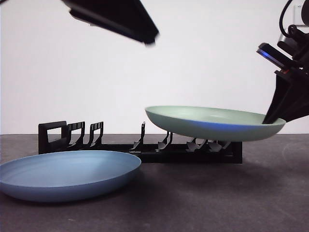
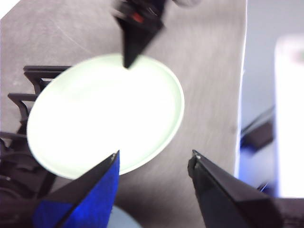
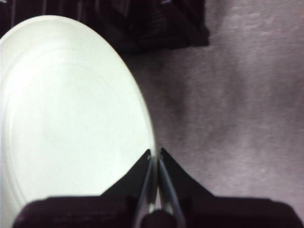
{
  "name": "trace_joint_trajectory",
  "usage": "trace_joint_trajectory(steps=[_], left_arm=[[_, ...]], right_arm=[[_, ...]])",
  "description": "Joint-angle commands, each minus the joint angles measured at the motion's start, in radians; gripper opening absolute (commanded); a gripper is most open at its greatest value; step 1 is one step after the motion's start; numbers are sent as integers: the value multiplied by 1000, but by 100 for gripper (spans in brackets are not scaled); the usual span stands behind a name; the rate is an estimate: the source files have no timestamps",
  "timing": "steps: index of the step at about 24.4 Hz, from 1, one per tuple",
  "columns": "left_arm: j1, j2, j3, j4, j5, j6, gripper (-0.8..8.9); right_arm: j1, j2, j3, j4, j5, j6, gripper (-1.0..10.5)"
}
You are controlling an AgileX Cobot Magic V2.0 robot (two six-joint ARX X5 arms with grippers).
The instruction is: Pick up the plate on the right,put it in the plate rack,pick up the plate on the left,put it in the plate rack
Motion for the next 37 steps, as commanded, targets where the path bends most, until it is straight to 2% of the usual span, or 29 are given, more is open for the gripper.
trace_joint_trajectory(steps=[1, 10, 17, 22, 26, 32, 36, 37], left_arm=[[-42, 56, 0, -5, -43, 106, 249], [-76, 224, 5, 23, -88, 215, 248], [-75, 275, 6, 68, -91, 238, 242], [-73, 278, 6, 69, -94, 261, 27], [-65, 296, 6, 63, -93, 263, -13], [-71, 310, 6, 49, -93, 263, -8], [-74, 310, 6, 53, -115, 262, -8], [-76, 310, 6, 58, -115, 257, -8]], right_arm=[[11, 0, 5, -5, -40, -10, -12], [59, 0, 5, -21, -47, -12, -12], [77, 0, 5, -38, -47, -19, -12], [77, 0, 5, -43, -48, -20, -12], [77, -2, 5, -43, -49, -20, -12], [77, -18, 5, -49, -48, -32, -12], [74, -63, 5, -53, -47, -39, 12], [74, -84, 5, -53, -47, -39, 55]])
